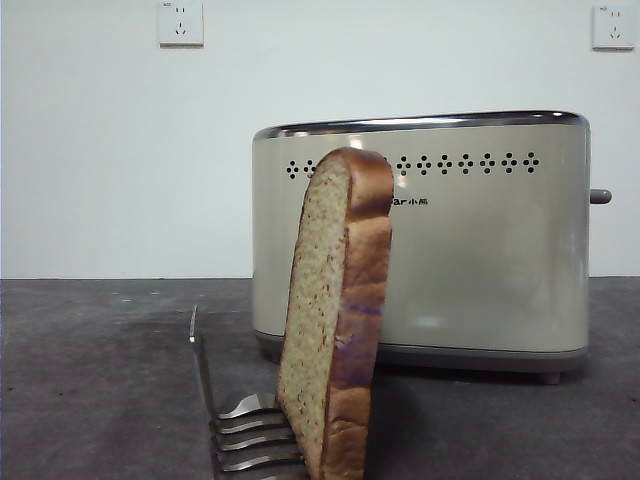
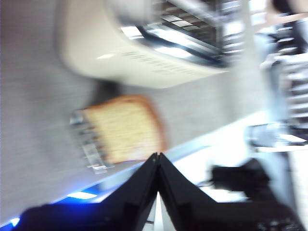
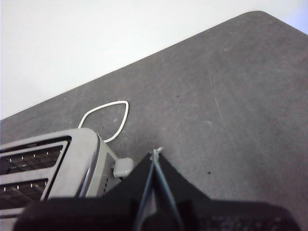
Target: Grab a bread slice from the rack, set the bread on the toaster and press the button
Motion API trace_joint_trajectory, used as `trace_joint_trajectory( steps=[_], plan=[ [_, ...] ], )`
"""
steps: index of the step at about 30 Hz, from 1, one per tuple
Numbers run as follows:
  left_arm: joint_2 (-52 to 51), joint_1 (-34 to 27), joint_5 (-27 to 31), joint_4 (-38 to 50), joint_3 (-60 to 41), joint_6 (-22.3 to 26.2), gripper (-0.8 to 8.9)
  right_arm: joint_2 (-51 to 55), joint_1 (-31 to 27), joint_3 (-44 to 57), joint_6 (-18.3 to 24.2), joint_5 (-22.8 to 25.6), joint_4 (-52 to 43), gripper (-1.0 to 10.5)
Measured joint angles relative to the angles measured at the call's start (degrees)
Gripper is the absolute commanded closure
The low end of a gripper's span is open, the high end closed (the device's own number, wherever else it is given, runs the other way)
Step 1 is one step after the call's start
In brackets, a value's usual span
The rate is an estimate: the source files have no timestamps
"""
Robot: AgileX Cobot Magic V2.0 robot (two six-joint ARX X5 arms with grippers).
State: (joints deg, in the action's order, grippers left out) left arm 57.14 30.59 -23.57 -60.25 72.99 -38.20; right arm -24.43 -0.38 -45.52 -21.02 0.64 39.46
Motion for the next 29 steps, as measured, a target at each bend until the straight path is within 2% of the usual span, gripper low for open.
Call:
trace_joint_trajectory(
  steps=[6,14,18,19,23,29],
  plan=[
    [0.2,0.3,-2.1,2.5,0.1,-5.0,8.14,0.0,0.0,-1.9,0.0,0.0,1.2,9.5],
    [3.3,1.6,-2.0,-1.3,0.1,-17.3,8.0,0.0,0.0,-4.3,0.0,0.0,3.8,9.5],
    [7.6,4.4,-1.7,-3.5,0.1,-20.2,5.2,0.0,0.0,-4.8,0.0,0.0,4.6,9.5],
    [8.9,5.5,-1.6,-3.6,0.1,-20.7,4.81,0.0,0.0,-4.8,0.0,0.0,4.9,9.5],
    [13.0,9.3,0.2,-3.6,0.1,-22.1,4.67,0.0,0.0,-4.8,0.0,0.0,6.7,9.5],
    [17.7,15.2,8.8,-6.8,0.1,-23.0,4.66,0.0,0.0,-4.8,0.0,0.0,8.9,9.5]
  ],
)
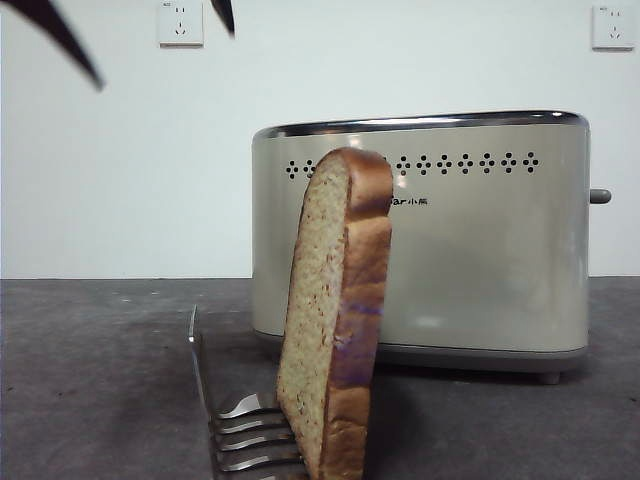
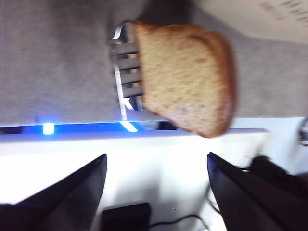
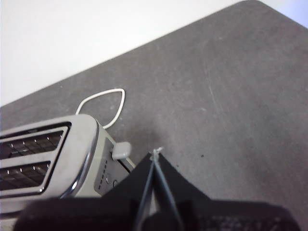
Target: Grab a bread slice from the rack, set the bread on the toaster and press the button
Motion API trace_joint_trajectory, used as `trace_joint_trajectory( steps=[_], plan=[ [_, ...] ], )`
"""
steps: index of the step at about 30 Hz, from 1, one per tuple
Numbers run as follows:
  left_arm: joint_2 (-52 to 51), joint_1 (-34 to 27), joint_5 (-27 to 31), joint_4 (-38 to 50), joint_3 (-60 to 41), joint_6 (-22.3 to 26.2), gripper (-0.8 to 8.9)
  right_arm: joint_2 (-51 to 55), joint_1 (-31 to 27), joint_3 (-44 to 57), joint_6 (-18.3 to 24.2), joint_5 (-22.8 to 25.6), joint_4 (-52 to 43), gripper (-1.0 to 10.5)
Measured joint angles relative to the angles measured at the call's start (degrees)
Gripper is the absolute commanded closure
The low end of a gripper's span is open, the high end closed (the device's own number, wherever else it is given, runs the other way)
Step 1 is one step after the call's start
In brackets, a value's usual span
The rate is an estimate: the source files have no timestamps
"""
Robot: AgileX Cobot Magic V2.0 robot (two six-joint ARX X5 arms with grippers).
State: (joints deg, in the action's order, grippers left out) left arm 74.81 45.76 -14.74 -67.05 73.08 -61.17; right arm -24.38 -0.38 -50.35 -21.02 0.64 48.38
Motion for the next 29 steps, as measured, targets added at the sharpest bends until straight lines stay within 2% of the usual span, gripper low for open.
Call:
trace_joint_trajectory(
  steps=[3,5,9,20,24,29],
  plan=[
    [2.3,1.9,0.8,-0.3,0.0,0.0,4.58,0.0,0.0,0.0,0.0,0.0,0.3,9.5],
    [3.9,2.8,1.4,-0.4,0.3,0.0,4.04,0.0,0.0,0.0,0.0,0.0,0.3,9.5],
    [7.1,4.3,1.8,-0.7,2.7,0.2,4.04,0.0,0.0,0.0,0.0,0.0,0.3,9.5],
    [12.2,6.9,5.1,-3.1,18.3,4.6,4.03,0.0,0.0,0.0,0.0,0.0,1.6,9.5],
    [14.6,7.1,5.2,-8.5,19.8,5.1,3.12,0.0,0.0,0.0,0.0,0.0,1.6,9.5],
    [17.5,7.7,5.2,-8.2,19.8,6.0,3.06,0.0,0.0,0.0,0.0,0.0,1.6,9.5]
  ],
)
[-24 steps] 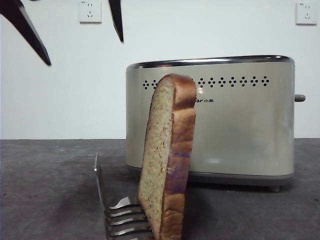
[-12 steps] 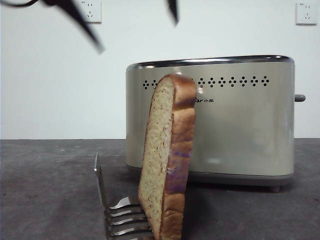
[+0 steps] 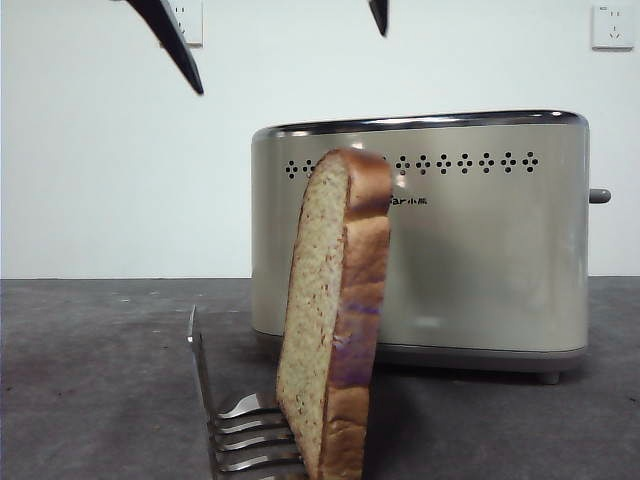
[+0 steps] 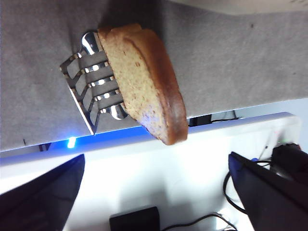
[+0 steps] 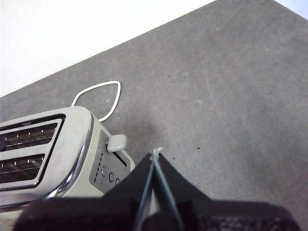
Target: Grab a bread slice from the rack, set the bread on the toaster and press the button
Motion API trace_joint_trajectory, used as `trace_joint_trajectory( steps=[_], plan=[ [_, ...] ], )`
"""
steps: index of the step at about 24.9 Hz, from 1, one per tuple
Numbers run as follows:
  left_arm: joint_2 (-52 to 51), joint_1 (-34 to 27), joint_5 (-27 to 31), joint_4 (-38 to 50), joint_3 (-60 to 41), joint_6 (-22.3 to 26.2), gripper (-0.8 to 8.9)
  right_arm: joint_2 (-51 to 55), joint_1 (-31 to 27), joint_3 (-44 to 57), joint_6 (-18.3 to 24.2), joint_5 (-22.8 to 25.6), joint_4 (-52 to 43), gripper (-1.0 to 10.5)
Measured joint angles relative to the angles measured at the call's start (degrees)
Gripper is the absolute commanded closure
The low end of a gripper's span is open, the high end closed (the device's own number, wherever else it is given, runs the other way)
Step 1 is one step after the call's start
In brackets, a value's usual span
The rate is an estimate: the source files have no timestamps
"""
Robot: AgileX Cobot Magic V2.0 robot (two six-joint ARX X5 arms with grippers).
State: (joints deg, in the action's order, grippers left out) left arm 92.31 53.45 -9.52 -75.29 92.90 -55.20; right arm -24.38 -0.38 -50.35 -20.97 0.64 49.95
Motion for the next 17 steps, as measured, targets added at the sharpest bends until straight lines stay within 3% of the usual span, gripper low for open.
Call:
trace_joint_trajectory(
  steps=[17],
  plan=[
    [8.1,0.3,1.1,5.9,0.0,1.2,3.11,0.0,0.0,0.0,0.0,0.0,0.1,9.5]
  ],
)
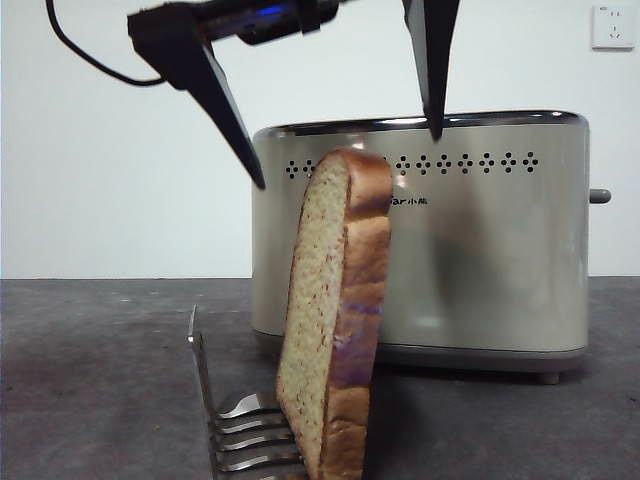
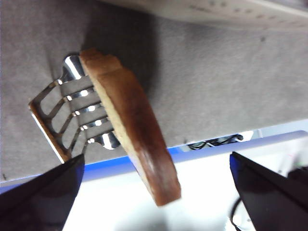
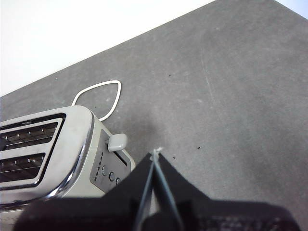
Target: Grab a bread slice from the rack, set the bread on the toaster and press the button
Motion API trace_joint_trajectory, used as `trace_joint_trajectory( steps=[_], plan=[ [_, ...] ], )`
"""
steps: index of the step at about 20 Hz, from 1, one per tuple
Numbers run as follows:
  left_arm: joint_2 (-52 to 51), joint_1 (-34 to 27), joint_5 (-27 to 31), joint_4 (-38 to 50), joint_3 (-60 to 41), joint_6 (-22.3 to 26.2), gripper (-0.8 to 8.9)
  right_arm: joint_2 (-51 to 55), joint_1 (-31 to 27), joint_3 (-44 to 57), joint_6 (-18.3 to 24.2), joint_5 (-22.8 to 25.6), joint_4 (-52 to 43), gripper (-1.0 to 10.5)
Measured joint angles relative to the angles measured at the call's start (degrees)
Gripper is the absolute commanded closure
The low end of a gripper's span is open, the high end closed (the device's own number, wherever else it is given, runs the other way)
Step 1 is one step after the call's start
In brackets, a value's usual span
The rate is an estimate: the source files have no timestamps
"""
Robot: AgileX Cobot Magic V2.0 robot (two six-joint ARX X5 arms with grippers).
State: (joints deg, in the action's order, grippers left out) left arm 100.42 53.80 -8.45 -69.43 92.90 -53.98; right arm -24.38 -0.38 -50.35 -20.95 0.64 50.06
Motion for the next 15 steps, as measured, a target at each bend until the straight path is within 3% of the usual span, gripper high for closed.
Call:
trace_joint_trajectory(
  steps=[8,10,13,15],
  plan=[
    [1.5,0.1,6.4,-4.9,0.0,1.7,3.19,0.0,0.0,0.0,1.4,0.0,2.1,9.5],
    [1.5,-0.1,7.7,-6.2,0.0,2.2,4.23,0.0,0.0,0.0,1.5,0.0,2.4,9.5],
    [1.5,-0.4,7.8,-6.0,0.0,2.6,6.79,0.0,0.0,0.0,1.5,0.0,2.4,9.5],
    [1.5,-0.6,7.8,-6.0,0.0,2.6,7.57,0.0,0.0,0.0,1.5,0.0,2.4,9.5]
  ],
)
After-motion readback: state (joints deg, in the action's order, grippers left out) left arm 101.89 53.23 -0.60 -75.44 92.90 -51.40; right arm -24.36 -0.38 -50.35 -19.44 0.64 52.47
